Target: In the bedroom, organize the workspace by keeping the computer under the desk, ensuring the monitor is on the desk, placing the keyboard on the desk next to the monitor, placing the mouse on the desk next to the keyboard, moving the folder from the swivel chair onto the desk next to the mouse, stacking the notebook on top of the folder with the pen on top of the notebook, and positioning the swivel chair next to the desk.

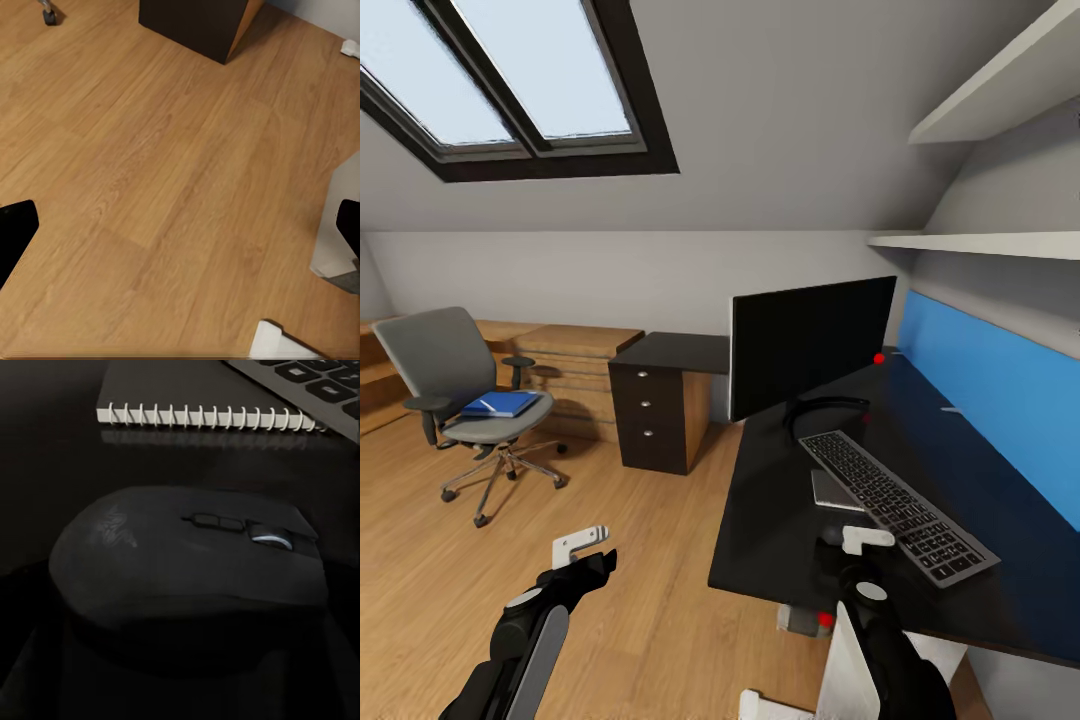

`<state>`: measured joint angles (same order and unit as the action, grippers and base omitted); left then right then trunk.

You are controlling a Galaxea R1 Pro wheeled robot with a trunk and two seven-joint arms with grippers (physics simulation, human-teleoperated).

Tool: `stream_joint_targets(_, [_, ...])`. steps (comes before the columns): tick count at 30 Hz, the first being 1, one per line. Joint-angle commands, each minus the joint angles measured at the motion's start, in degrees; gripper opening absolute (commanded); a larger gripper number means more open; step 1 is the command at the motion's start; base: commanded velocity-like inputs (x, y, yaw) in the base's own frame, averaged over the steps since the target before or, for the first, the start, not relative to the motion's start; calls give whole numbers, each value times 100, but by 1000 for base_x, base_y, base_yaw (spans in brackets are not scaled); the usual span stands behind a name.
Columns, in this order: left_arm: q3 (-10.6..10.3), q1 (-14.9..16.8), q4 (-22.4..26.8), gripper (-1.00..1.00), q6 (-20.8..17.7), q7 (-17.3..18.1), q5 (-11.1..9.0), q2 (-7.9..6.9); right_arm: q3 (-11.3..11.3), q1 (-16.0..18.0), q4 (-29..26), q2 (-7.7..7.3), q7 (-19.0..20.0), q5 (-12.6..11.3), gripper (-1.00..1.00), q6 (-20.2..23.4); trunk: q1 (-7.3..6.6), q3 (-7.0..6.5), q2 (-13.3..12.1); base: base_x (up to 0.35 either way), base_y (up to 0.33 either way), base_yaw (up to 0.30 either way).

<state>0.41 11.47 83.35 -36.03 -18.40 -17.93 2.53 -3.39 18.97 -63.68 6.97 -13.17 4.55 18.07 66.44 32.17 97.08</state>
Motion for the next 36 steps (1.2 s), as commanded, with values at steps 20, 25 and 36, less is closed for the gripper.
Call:
stream_joint_targets(20, [3, 4, 49, 100, -10, -41, -54, 2, 272, -4, -54, 55, -23, -53, -100, 222, -2, 7, 3, -156, 261, 0])
stream_joint_targets(25, [26, 4, 242, 100, -30, -32, -52, -13, 576, 10, -984, 303, -44, -163, -100, 1654, -2, 7, 3, -2, 330, 0])
stream_joint_targets(36, [38, 4, 278, 100, -44, -32, -52, -18, 1145, 1126, -1641, 303, -377, -1060, -100, 3265, -2, 7, 3, 0, 331, 0])
